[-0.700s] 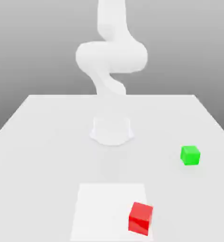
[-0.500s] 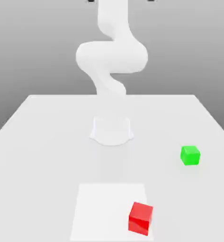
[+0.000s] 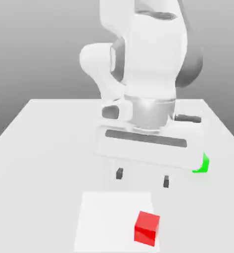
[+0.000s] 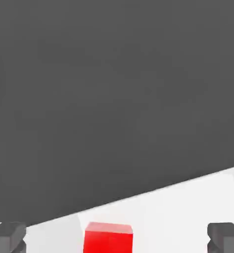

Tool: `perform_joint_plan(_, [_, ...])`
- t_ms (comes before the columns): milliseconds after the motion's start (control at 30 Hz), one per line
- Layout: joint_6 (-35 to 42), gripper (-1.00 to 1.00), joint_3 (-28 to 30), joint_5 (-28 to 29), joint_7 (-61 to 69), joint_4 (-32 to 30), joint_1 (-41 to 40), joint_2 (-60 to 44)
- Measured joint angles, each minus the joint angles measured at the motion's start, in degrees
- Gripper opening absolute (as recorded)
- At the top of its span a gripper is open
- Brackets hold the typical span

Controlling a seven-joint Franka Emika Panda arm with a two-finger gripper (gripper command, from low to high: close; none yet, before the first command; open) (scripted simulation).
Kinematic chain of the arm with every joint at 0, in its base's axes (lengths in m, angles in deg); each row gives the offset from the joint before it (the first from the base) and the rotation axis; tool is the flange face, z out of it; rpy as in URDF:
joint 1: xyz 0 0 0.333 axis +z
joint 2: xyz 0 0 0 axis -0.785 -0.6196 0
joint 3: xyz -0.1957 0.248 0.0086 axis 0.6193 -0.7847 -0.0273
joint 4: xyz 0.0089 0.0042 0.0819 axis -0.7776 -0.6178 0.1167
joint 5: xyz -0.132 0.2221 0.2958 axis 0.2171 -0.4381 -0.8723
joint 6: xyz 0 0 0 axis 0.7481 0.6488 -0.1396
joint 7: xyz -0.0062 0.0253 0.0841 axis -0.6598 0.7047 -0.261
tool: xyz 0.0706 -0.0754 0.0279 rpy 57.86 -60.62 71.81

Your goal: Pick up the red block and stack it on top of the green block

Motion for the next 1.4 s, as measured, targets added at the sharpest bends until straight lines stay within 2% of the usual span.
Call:
perform_joint_plan(100, [-2.8, 0.00, -0.2, -0.8, -2.3, -1.3, 0.7, -6.0])
perform_joint_plan(267, [-10.8, 0.00, 3.0, 2.9, -5.9, -0.2, 3.3, -16.3])
perform_joint_plan(300, [-11.8, -1.00, 3.5, 3.5, -6.3, 0.0, 3.6, -17.5])
perform_joint_plan(533, [-11.8, -1.00, 3.4, 3.6, -6.3, 0.0, 3.5, -17.3])
perform_joint_plan(733, [-3.4, -1.00, -0.8, -2.8, -2.6, -2.4, 2.6, -6.3])
perform_joint_plan(800, [-2.1, -1.00, -4.1, -6.3, -2.3, -4.6, 5.1, -2.7])
perform_joint_plan(900, [-0.7, -1.00, -8.2, -11.7, -2.2, -8.1, 13.0, 2.7])
perform_joint_plan(1133, [0.9, -1.00, -14.0, -21.3, -4.4, -16.8, 26.0, 13.6])
perform_joint_plan(1300, [0.5, -1.00, -19.6, -26.1, -7.1, -23.5, 34.7, 19.9])
perform_joint_plan(1400, [-1.2, -1.00, -22.1, -24.5, -9.7, -25.4, 34.8, 19.6])
